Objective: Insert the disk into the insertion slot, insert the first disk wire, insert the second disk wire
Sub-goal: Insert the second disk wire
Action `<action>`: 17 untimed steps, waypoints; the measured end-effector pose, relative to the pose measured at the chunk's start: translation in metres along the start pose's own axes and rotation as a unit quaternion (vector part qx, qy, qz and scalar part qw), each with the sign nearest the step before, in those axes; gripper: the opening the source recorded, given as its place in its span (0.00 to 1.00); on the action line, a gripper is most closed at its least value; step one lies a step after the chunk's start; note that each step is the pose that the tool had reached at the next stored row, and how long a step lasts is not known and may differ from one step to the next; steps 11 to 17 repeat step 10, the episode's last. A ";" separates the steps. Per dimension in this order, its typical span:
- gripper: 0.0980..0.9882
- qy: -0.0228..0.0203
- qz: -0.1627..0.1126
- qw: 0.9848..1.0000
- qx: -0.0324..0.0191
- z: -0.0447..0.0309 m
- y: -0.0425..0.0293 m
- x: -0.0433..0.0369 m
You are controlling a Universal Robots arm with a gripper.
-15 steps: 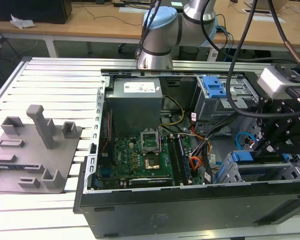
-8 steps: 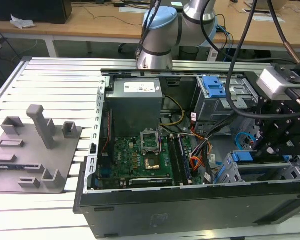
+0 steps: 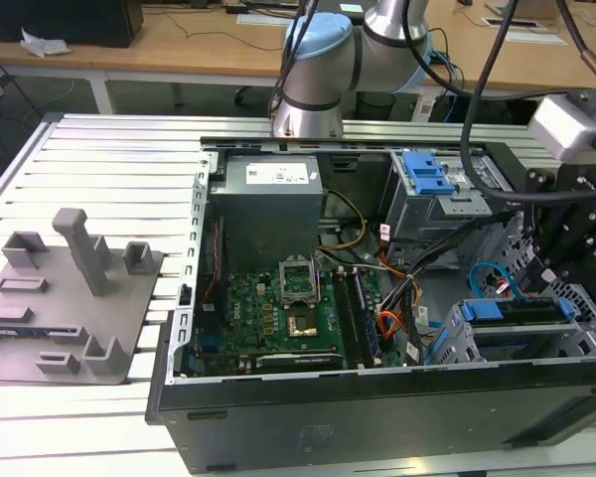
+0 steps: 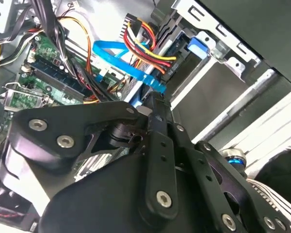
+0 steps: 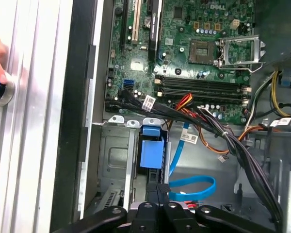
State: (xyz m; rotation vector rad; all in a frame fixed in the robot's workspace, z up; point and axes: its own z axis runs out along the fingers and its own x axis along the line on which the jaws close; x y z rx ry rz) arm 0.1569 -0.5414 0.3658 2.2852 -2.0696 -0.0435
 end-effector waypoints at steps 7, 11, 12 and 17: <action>0.01 0.000 0.000 1.000 0.003 -0.0004 0.0100 -0.0010; 0.01 0.000 0.000 1.000 0.003 -0.0004 0.0102 -0.0010; 0.01 0.000 0.000 1.000 0.003 -0.0004 0.0102 -0.0010; 0.01 0.000 0.000 1.000 0.003 -0.0004 0.0102 -0.0010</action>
